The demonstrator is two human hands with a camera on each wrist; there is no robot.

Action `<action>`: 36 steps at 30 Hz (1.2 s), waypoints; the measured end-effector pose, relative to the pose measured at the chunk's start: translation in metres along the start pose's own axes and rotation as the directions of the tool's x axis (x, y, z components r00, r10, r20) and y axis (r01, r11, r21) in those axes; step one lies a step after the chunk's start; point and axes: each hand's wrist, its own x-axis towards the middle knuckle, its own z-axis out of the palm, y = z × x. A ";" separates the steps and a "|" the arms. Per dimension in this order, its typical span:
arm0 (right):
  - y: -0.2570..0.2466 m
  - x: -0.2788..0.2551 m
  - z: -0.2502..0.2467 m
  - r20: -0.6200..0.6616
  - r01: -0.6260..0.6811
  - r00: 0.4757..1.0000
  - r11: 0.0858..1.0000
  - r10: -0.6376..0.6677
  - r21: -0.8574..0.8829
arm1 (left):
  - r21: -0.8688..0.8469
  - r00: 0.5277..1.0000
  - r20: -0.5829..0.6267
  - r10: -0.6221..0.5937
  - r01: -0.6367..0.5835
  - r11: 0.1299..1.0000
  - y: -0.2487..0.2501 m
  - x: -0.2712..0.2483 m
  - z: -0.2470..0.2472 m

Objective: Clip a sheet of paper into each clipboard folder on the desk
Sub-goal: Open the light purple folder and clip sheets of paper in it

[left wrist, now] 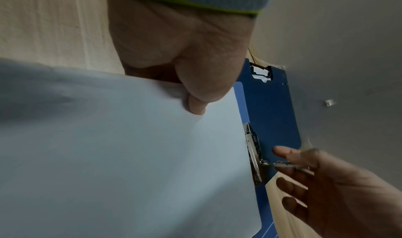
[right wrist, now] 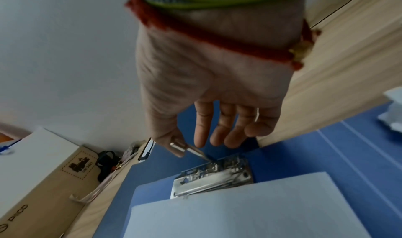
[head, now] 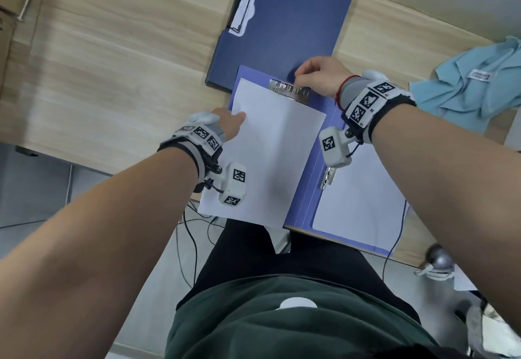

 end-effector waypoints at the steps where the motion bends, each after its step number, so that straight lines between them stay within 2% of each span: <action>1: 0.004 -0.003 -0.004 -0.001 -0.012 1.000 1.000 0.012 0.007 | -0.005 1.000 -0.005 -0.001 0.001 1.000 0.001 -0.003 0.000; 4: 0.018 -0.004 -0.013 -0.003 -0.072 0.997 0.997 0.072 -0.001 | -0.027 0.999 -0.029 -0.016 0.015 1.000 0.001 -0.008 0.000; 9: 0.042 -0.003 -0.014 -0.080 -0.147 0.986 0.989 0.147 0.009 | -0.030 0.997 -0.082 -0.004 0.002 1.000 -0.006 -0.009 0.004; 13: 0.046 -0.005 -0.010 -0.102 -0.155 0.982 0.986 0.160 0.056 | -0.079 0.995 -0.089 0.055 -0.062 0.995 -0.007 -0.008 0.008; 20: 0.043 -0.008 -0.010 -0.144 -0.126 0.980 0.989 0.137 0.079 | -0.162 0.994 -0.094 0.060 -0.075 0.984 0.000 -0.010 0.015; 28: 0.038 -0.010 -0.010 -0.163 -0.071 0.983 0.994 0.085 0.085 | -0.135 0.987 -0.122 0.100 -0.117 0.984 0.007 -0.008 0.014; 36: 0.020 -0.007 -0.008 -0.176 0.007 0.984 0.995 0.010 0.096 | -0.149 0.992 -0.099 0.073 -0.087 0.985 0.007 0.000 0.013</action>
